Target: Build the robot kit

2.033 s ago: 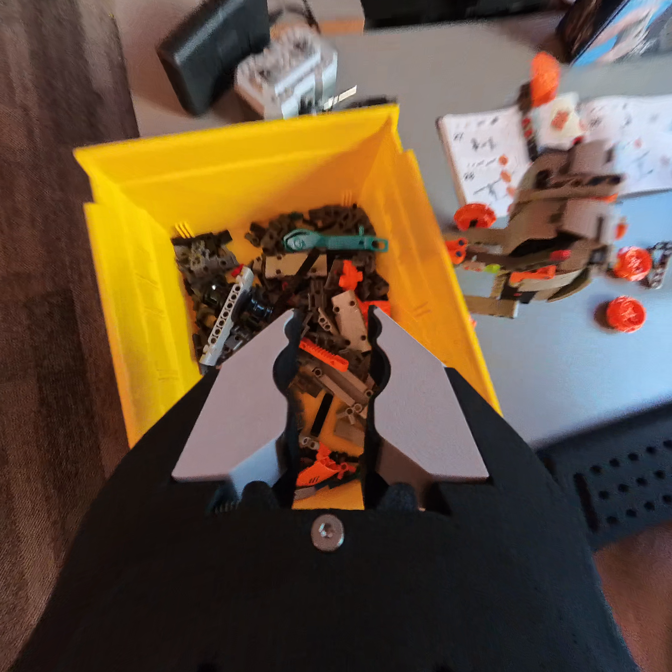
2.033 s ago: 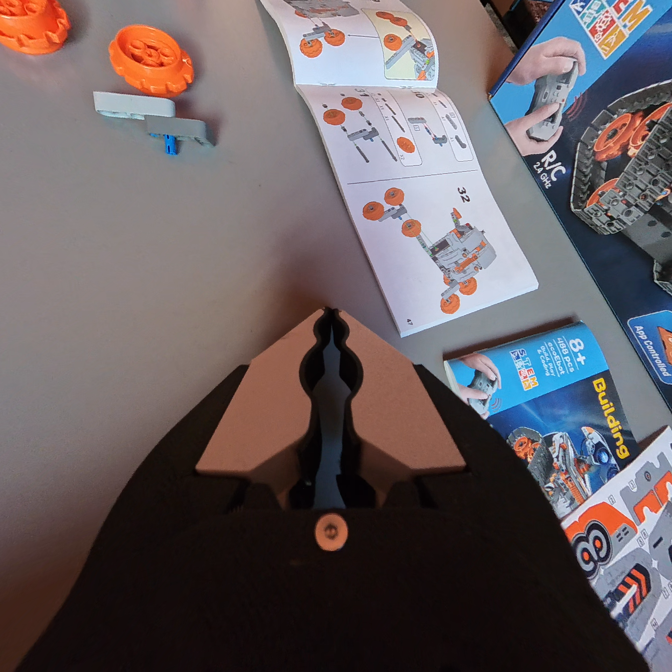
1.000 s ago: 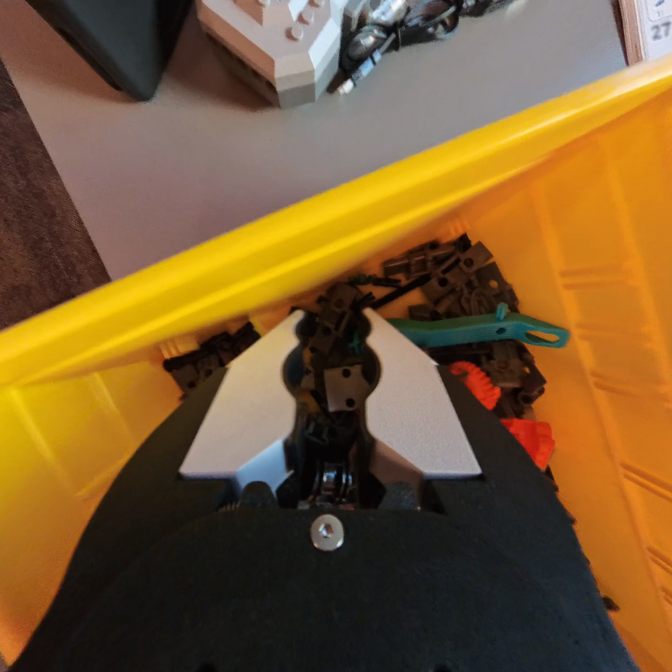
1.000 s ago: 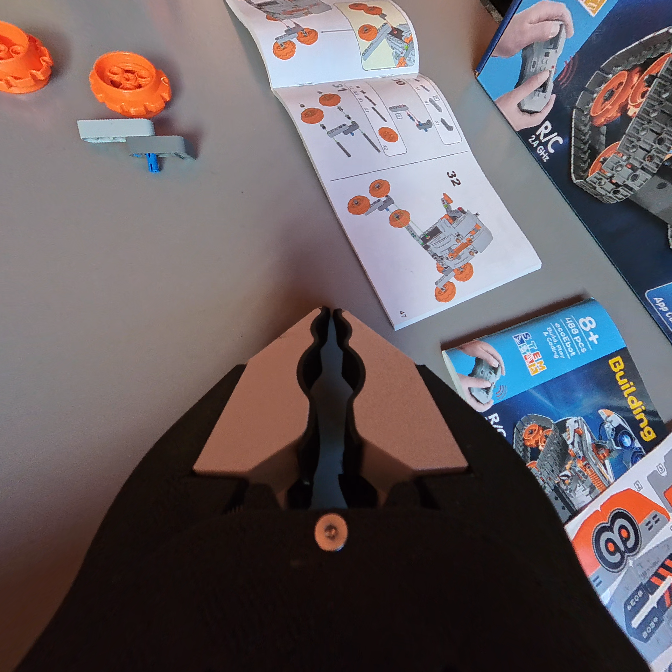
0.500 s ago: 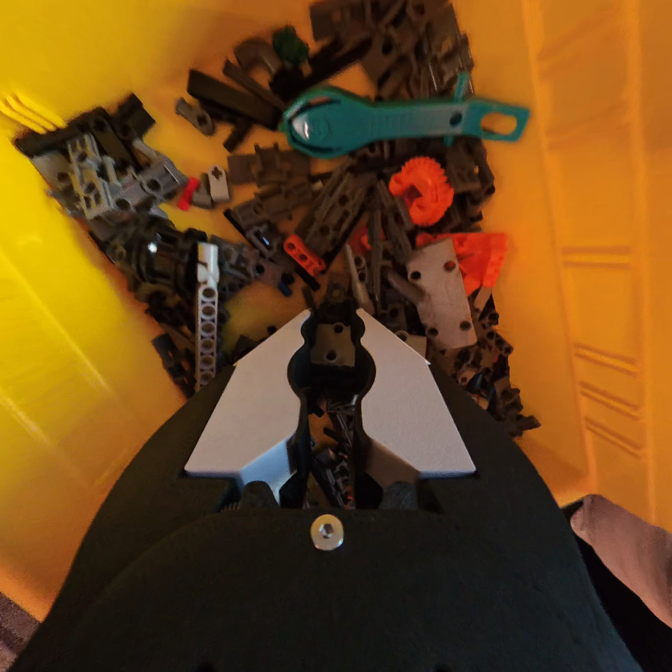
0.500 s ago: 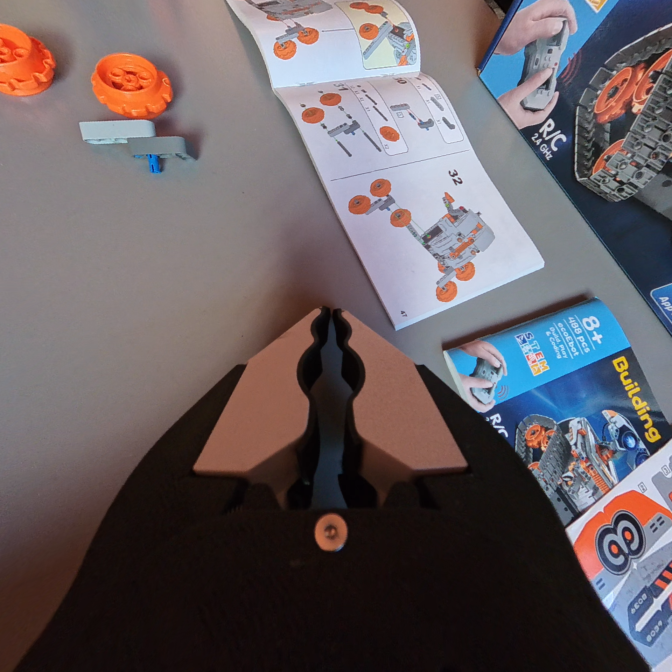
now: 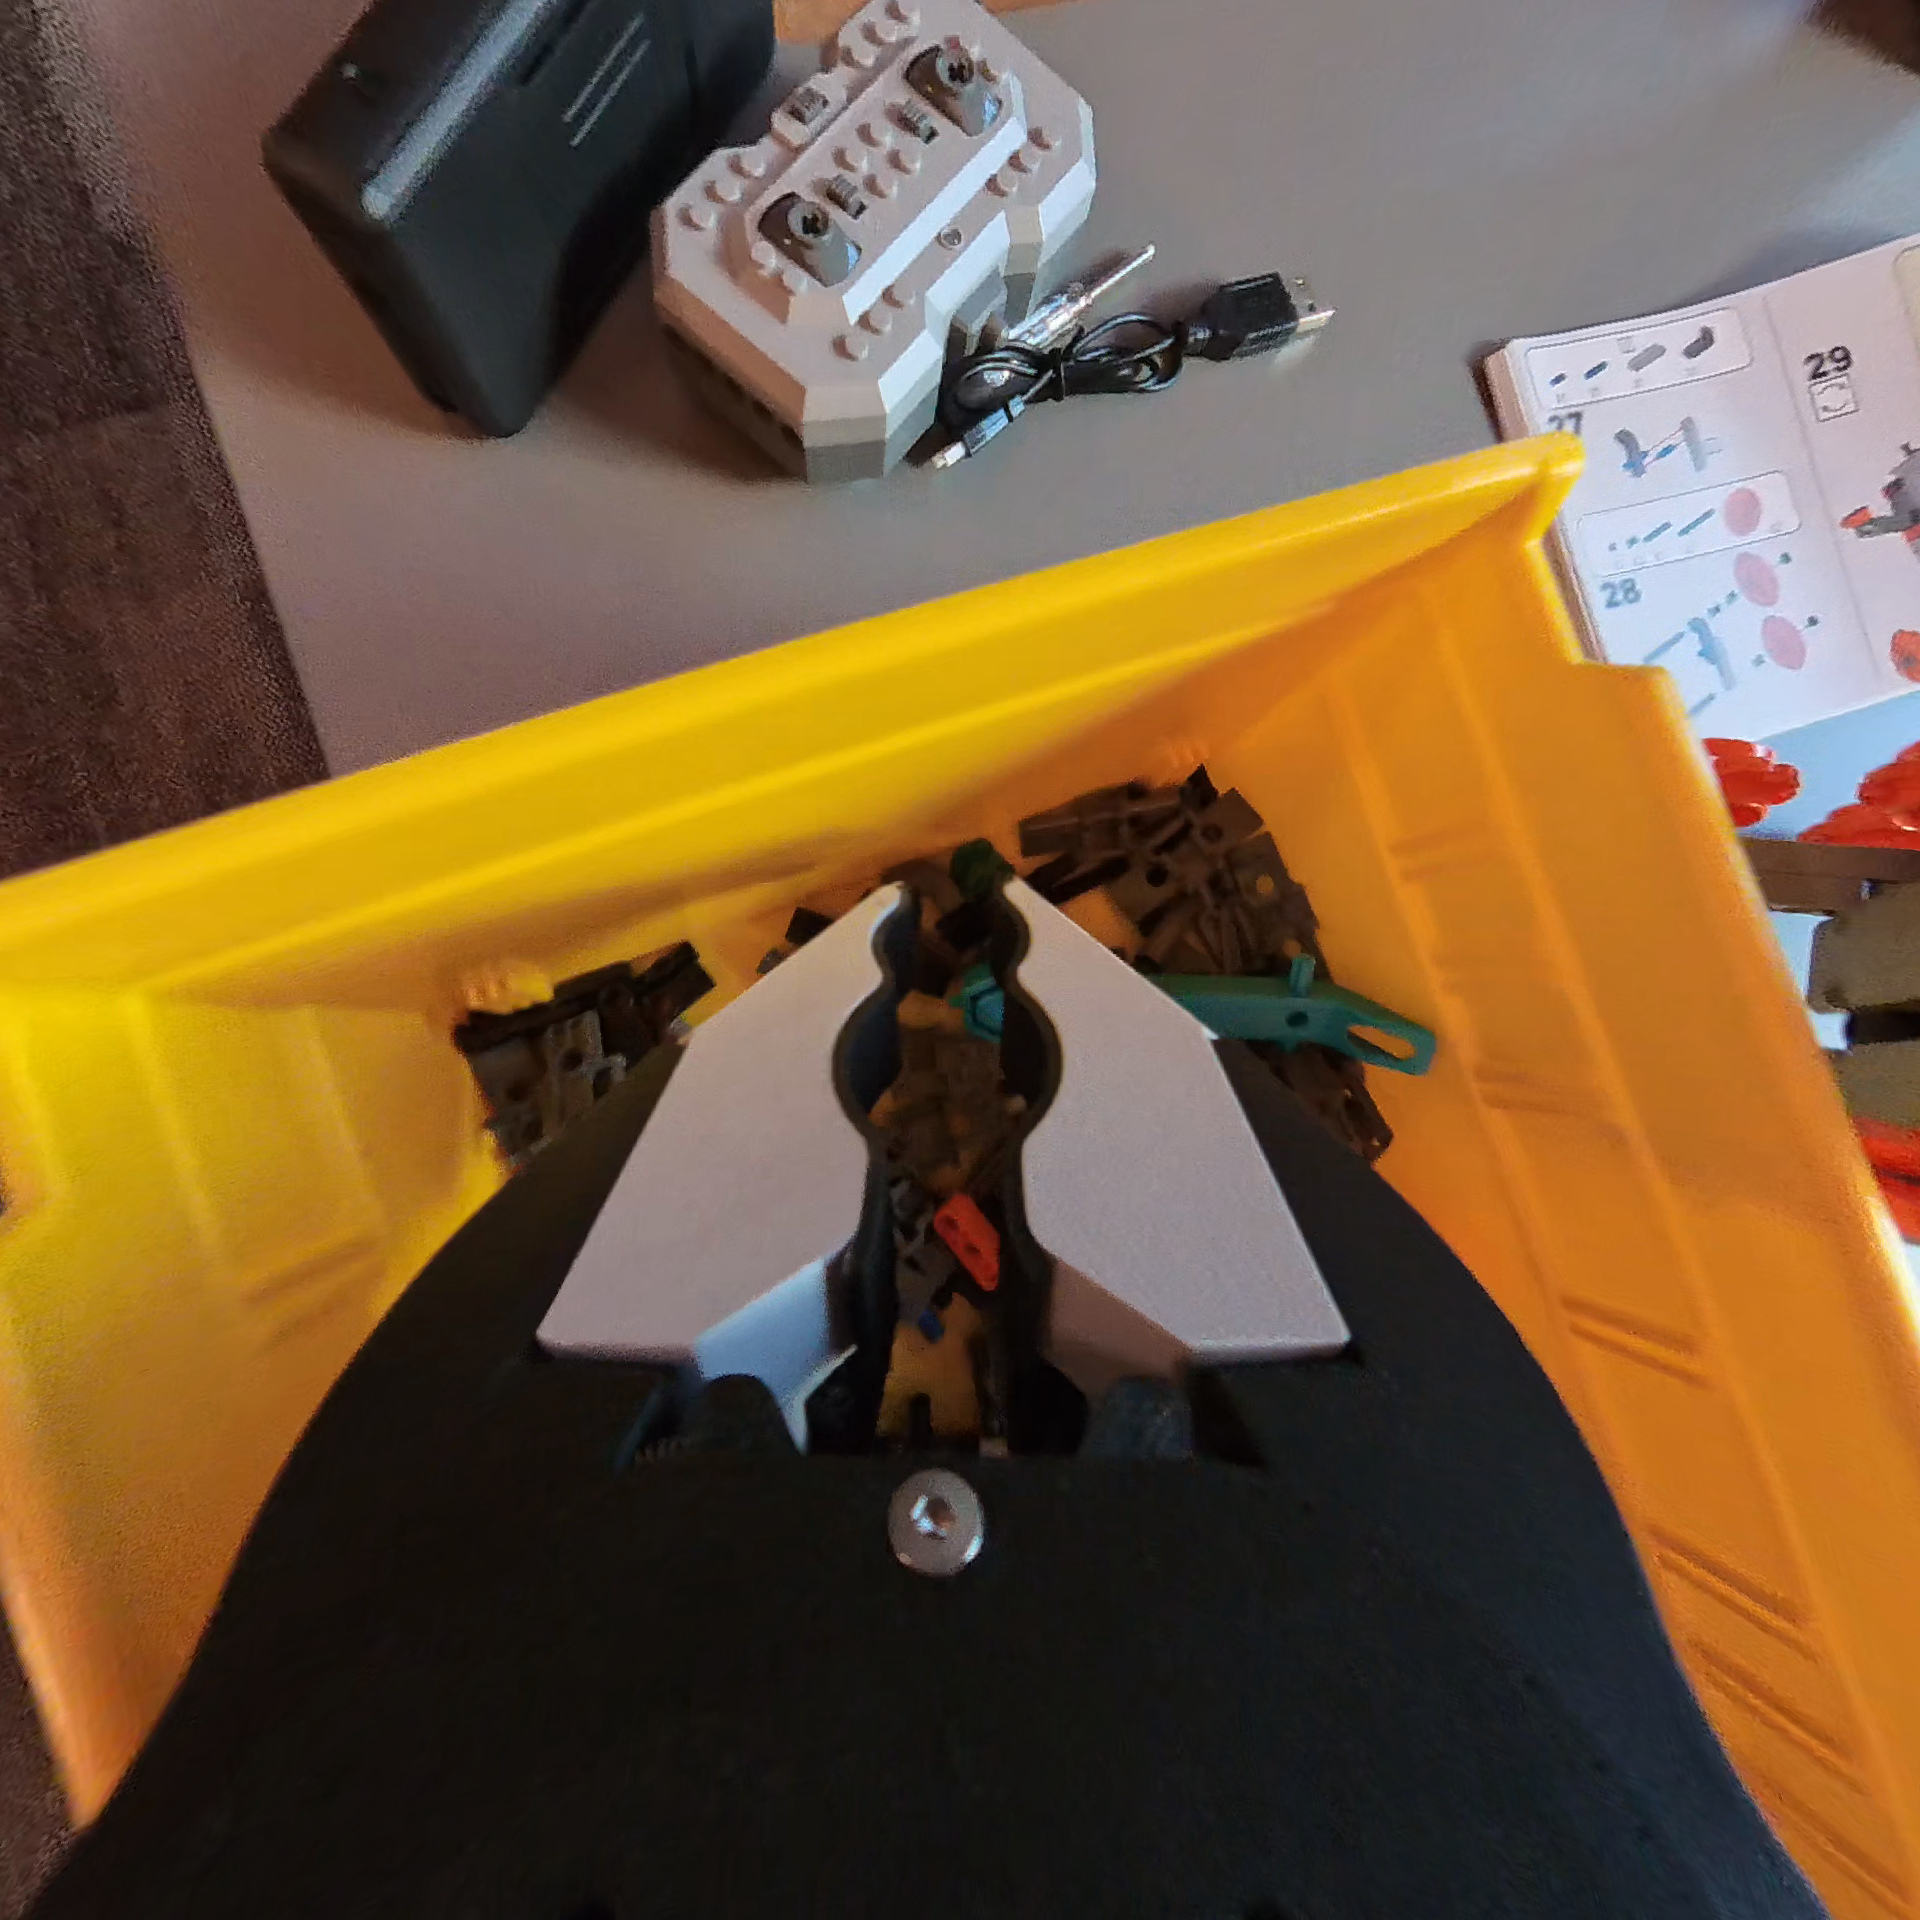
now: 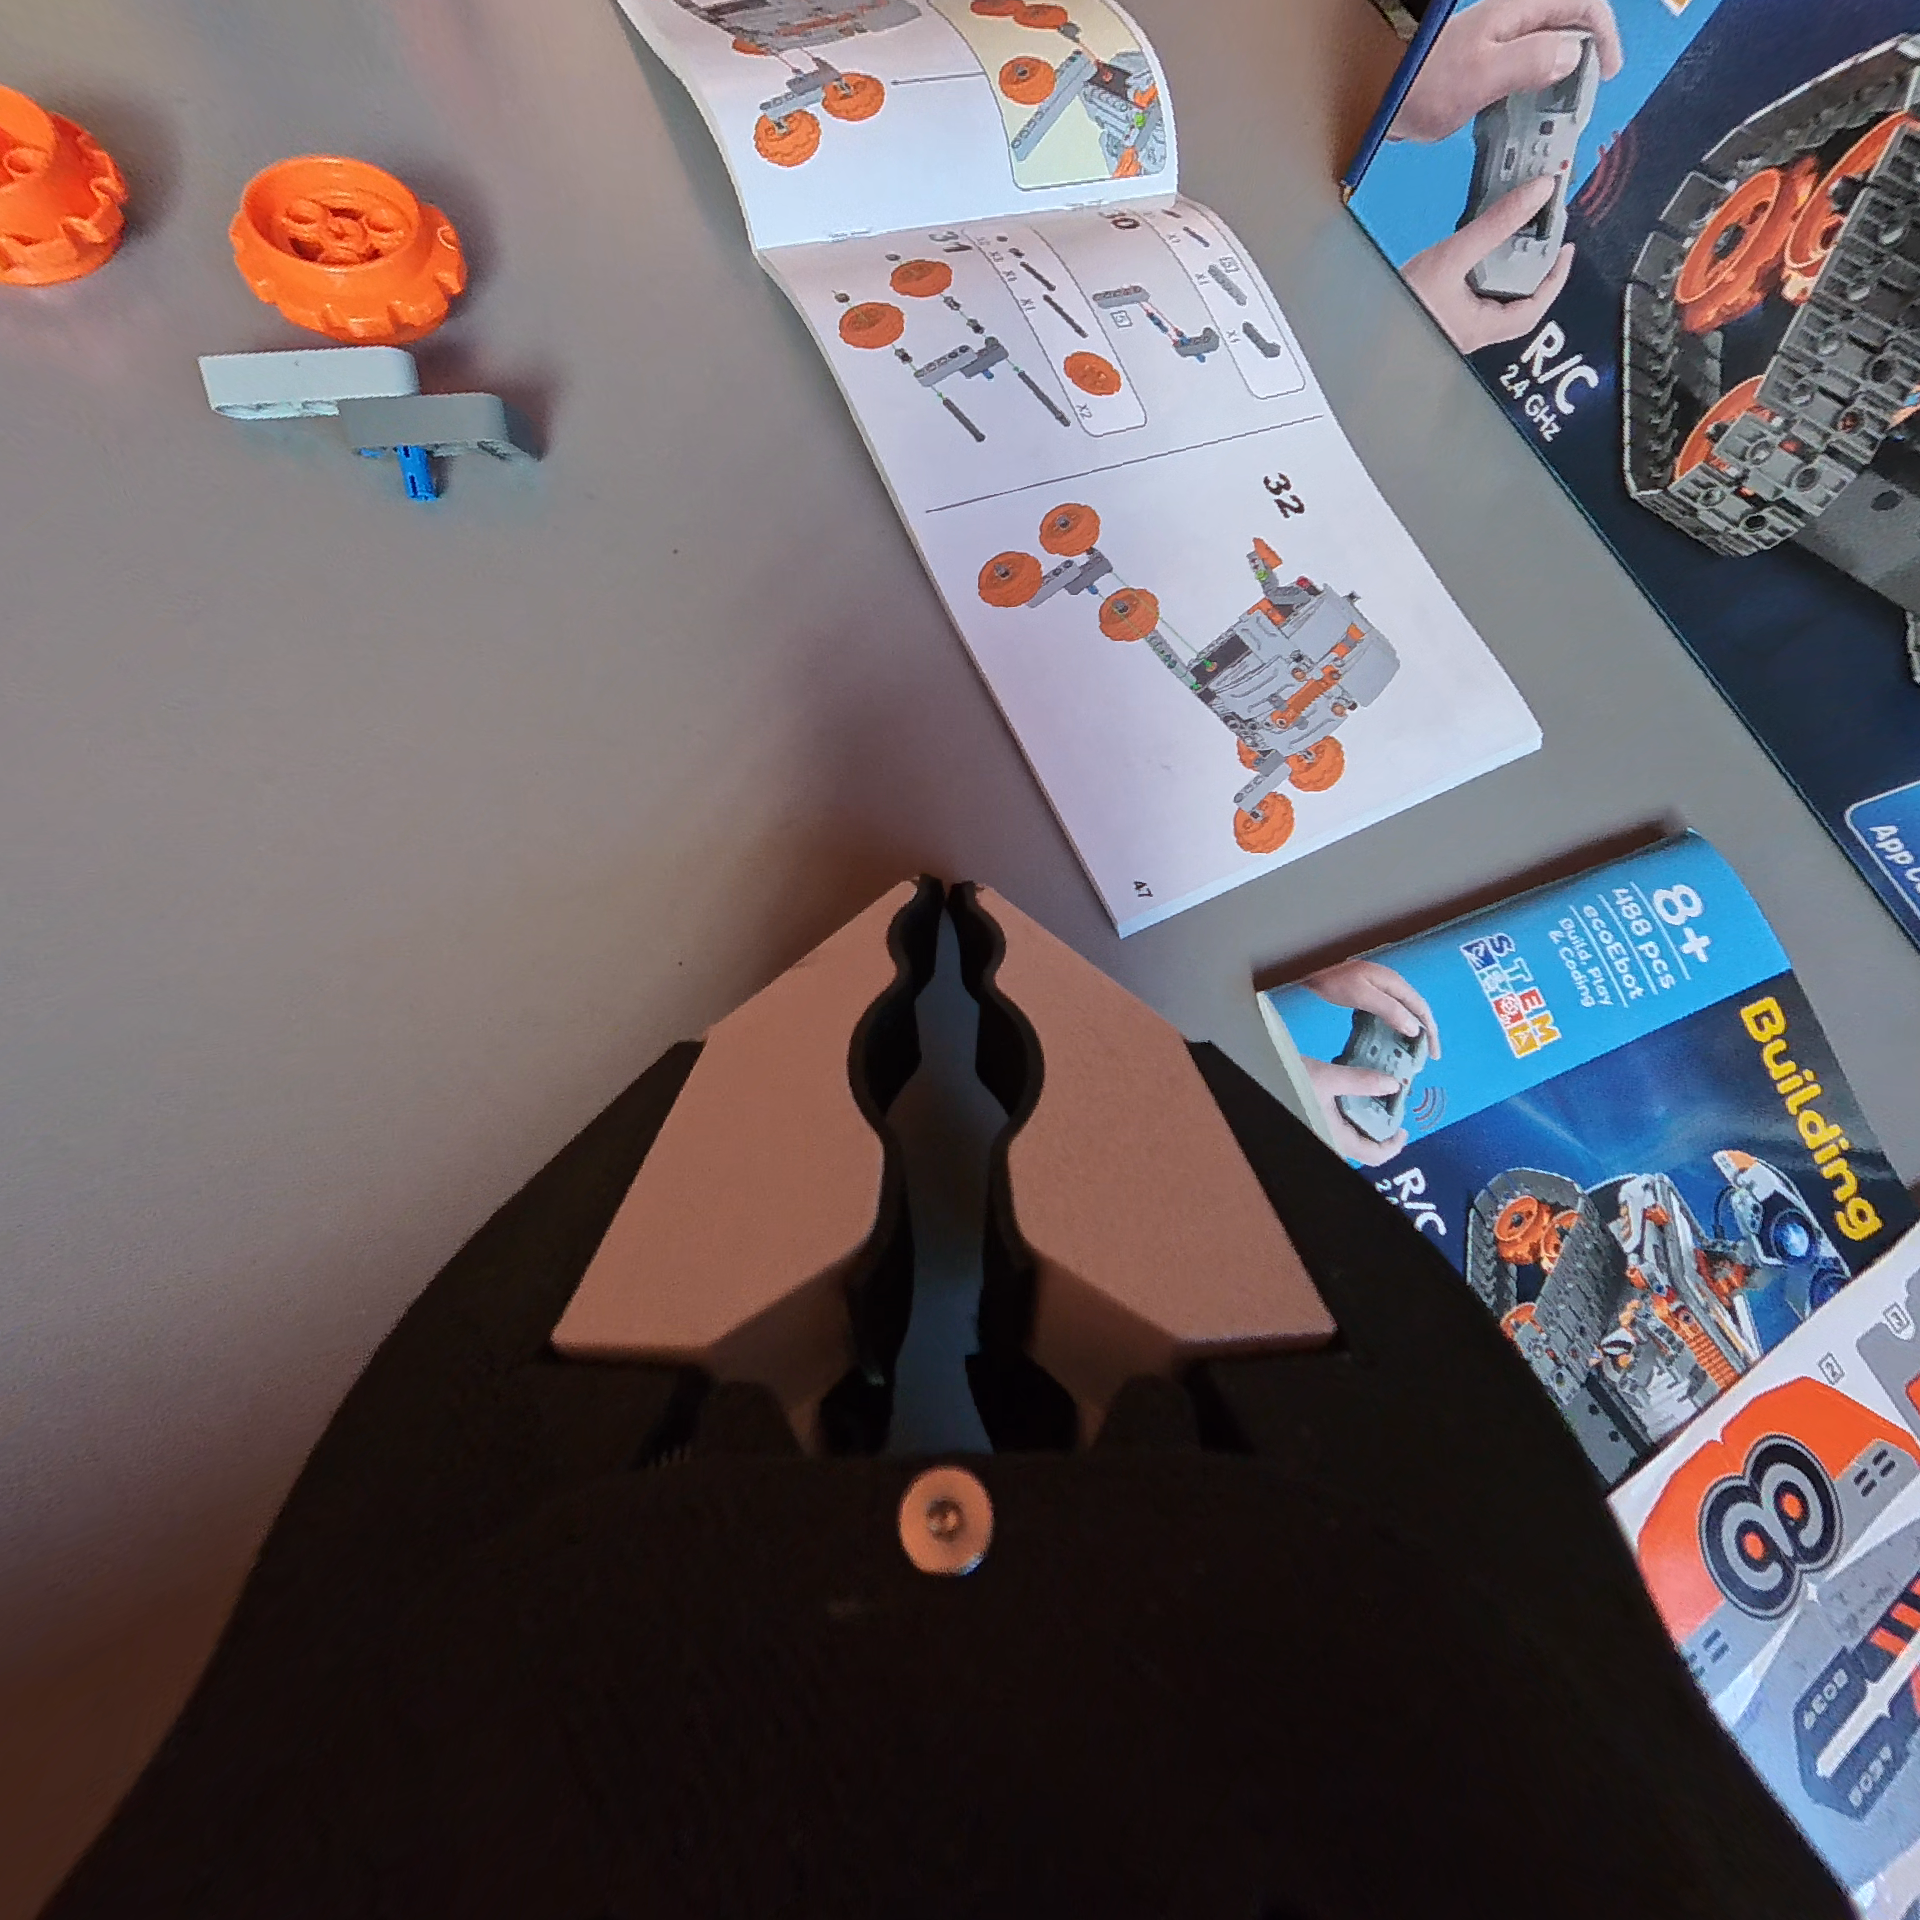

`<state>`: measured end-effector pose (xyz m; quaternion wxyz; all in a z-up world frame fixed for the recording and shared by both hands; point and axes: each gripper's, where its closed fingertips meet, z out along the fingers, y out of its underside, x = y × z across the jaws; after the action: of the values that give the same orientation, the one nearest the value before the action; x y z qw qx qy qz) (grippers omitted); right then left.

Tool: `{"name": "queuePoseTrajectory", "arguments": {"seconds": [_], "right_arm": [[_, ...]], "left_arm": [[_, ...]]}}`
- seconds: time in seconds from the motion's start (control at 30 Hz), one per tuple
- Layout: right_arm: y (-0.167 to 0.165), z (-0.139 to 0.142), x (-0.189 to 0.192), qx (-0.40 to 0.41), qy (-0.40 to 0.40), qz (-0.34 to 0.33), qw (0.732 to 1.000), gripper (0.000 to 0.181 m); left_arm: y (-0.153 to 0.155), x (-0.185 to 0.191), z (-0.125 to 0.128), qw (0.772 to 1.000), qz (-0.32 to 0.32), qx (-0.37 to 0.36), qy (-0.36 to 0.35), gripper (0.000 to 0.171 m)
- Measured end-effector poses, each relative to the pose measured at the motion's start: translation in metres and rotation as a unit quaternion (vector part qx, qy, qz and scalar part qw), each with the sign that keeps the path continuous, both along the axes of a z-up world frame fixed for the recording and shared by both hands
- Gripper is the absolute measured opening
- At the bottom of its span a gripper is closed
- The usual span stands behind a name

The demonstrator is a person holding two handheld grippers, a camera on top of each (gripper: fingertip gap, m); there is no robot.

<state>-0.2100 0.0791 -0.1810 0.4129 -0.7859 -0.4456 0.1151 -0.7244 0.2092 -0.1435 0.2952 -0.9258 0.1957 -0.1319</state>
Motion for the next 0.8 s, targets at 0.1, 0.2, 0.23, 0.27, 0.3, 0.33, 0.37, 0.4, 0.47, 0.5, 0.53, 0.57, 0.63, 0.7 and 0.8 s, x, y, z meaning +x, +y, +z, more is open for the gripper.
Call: {"name": "queuePoseTrajectory", "arguments": {"seconds": [0.1, 0.2, 0.23, 0.27, 0.3, 0.33, 0.37, 0.4, 0.47, 0.5, 0.53, 0.57, 0.63, 0.7, 0.8], "right_arm": [[-0.001, 0.000, 0.000, 0.002, -0.001, 0.001, 1.000, 0.003], [-0.001, 0.000, 0.000, -0.003, 0.002, 0.002, 1.000, 0.002], [-0.001, 0.000, 0.000, -0.005, 0.003, 0.002, 1.000, 0.002], [-0.001, 0.000, 0.000, -0.007, 0.005, 0.002, 1.000, 0.002], [-0.001, 0.000, 0.000, -0.009, 0.006, 0.003, 1.000, 0.002], [-0.001, 0.000, 0.000, -0.010, 0.007, 0.003, 1.000, 0.002], [-0.001, 0.000, 0.000, -0.010, 0.007, 0.003, 1.000, 0.002], [-0.001, 0.000, 0.000, -0.010, 0.006, 0.003, 1.000, 0.003], [-0.001, 0.000, 0.000, -0.007, 0.004, 0.004, 1.000, 0.003], [-0.002, 0.000, 0.000, -0.005, 0.003, 0.005, 1.000, 0.002], [-0.002, 0.000, 0.000, -0.005, 0.003, 0.006, 1.000, 0.002], [-0.002, 0.000, 0.000, -0.007, 0.004, 0.006, 1.000, 0.002], [-0.001, 0.000, 0.000, -0.010, 0.006, 0.005, 1.000, 0.002], [-0.001, -0.001, 0.000, -0.009, 0.006, 0.005, 1.000, 0.003], [-0.002, 0.000, 0.000, -0.005, 0.003, 0.006, 1.000, 0.003]], "left_arm": [[-0.005, 0.002, -0.016, 0.999, -0.017, -0.027, 0.030, 0.007], [-0.021, 0.009, -0.023, 0.997, -0.044, -0.054, 0.027, 0.005], [-0.028, 0.012, -0.027, 0.996, -0.052, -0.073, 0.020, 0.007], [-0.034, 0.014, -0.031, 0.994, -0.056, -0.088, 0.015, 0.012], [-0.039, 0.014, -0.033, 0.993, -0.059, -0.100, 0.013, 0.011], [-0.043, 0.013, -0.035, 0.992, -0.059, -0.110, 0.013, 0.009], [-0.048, 0.011, -0.035, 0.991, -0.058, -0.122, 0.015, 0.007], [-0.051, 0.007, -0.034, 0.990, -0.056, -0.129, 0.021, 0.004], [-0.041, -0.005, -0.029, 0.994, -0.026, -0.099, 0.036, 0.006], [-0.032, -0.008, -0.024, 0.996, -0.001, -0.083, 0.024, 0.008], [-0.026, -0.008, -0.019, 0.996, 0.022, -0.081, -0.003, 0.010], [-0.021, -0.005, -0.016, 0.995, 0.043, -0.088, -0.036, 0.011], [-0.012, -0.002, -0.014, 0.987, 0.087, -0.104, -0.084, 0.011], [-0.005, -0.002, -0.019, 0.984, 0.111, -0.112, -0.087, 0.011], [0.001, -0.007, -0.028, 0.983, 0.132, -0.114, -0.061, 0.011]]}}
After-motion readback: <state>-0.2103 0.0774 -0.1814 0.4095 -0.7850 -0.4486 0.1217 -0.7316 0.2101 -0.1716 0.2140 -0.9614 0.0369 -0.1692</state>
